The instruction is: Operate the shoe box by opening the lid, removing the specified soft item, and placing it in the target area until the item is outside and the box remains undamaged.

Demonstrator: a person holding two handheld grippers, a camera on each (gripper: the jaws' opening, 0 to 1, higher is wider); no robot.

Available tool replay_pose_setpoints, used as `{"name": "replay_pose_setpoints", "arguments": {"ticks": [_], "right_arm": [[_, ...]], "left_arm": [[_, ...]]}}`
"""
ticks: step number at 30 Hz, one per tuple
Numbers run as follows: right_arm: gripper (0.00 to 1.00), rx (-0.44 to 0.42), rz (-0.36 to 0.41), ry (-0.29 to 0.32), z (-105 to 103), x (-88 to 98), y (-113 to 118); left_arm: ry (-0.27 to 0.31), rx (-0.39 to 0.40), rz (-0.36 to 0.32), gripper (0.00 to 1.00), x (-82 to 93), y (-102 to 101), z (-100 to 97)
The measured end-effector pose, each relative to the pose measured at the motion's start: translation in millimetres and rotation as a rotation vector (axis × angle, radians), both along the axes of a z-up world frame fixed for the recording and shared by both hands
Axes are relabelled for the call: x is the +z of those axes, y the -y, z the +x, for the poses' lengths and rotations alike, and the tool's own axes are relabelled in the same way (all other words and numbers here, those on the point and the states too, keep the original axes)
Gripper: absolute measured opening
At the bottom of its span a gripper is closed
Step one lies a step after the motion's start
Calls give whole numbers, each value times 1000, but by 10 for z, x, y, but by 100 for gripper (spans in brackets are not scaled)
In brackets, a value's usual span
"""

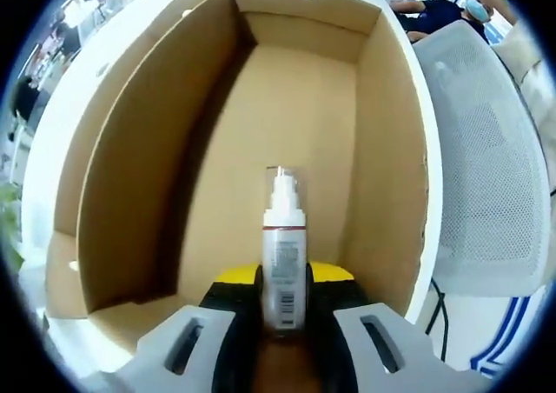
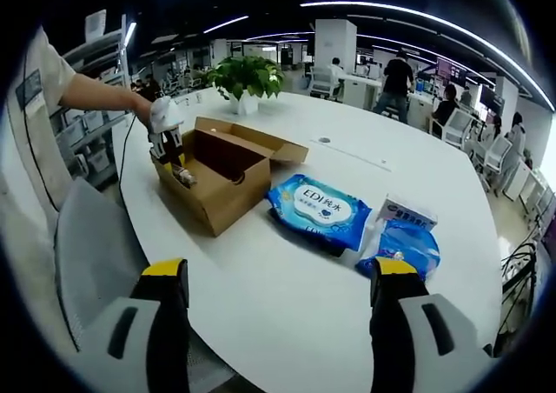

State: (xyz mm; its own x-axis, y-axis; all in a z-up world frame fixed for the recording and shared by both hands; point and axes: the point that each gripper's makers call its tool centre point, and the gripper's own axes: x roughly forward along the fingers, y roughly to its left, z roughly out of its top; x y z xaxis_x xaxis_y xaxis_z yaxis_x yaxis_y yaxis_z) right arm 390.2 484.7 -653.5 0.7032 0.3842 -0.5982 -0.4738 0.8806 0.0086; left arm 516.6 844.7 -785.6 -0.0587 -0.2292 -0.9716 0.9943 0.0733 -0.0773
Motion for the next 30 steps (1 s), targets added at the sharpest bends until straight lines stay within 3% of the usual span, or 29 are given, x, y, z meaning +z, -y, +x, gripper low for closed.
{"name": "replay_pose_setpoints", "arguments": {"ticks": [14,30], "right_arm": [[79,13,21,19,2,54,-71],[75,65,61,60,65,183,-244]], "left_arm": [[25,43,-39,16,198,128,21],[70,75,-163,17,532,349,-20]]}}
